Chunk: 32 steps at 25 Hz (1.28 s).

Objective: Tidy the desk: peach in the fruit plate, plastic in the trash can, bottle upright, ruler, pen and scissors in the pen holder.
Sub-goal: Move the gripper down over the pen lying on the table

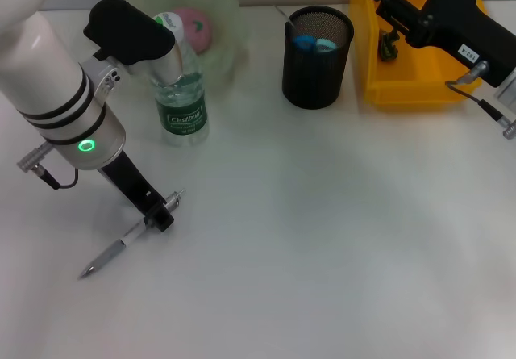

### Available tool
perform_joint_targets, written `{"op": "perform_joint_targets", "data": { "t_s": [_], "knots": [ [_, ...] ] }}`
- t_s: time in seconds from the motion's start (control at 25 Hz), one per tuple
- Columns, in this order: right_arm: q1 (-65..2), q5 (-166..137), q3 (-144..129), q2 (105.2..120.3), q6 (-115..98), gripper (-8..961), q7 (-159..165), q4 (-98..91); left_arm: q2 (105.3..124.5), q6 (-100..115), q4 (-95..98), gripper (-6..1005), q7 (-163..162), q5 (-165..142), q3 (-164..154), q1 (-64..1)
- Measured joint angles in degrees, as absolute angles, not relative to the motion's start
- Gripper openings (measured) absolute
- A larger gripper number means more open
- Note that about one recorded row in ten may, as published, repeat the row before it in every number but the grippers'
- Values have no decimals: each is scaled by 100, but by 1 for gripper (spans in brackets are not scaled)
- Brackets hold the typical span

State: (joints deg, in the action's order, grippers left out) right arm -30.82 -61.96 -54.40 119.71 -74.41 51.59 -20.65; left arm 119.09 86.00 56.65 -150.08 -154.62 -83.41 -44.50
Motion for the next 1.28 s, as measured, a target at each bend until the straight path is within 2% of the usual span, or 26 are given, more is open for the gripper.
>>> {"op": "perform_joint_targets", "data": {
  "t_s": [0.52,0.92,1.08,1.28],
  "knots": [
    [-3102,-6196,-5440,11970,-7382,604,5159,-2066,11909,8609,5589,579,-14988,-15478,-8361,-4545],
    [-3128,-6183,-5440,11970,-7373,603,5159,-2066,11909,8574,5603,412,-14953,-15477,-8438,-4547],
    [-3147,-6180,-5440,11970,-7366,603,5159,-2065,11909,8562,5602,185,-14952,-15477,-8437,-4546],
    [-3157,-6178,-5440,11970,-7346,603,5159,-2065,11909,8552,5599,176,-14938,-15477,-8449,-4544]
  ]
}}
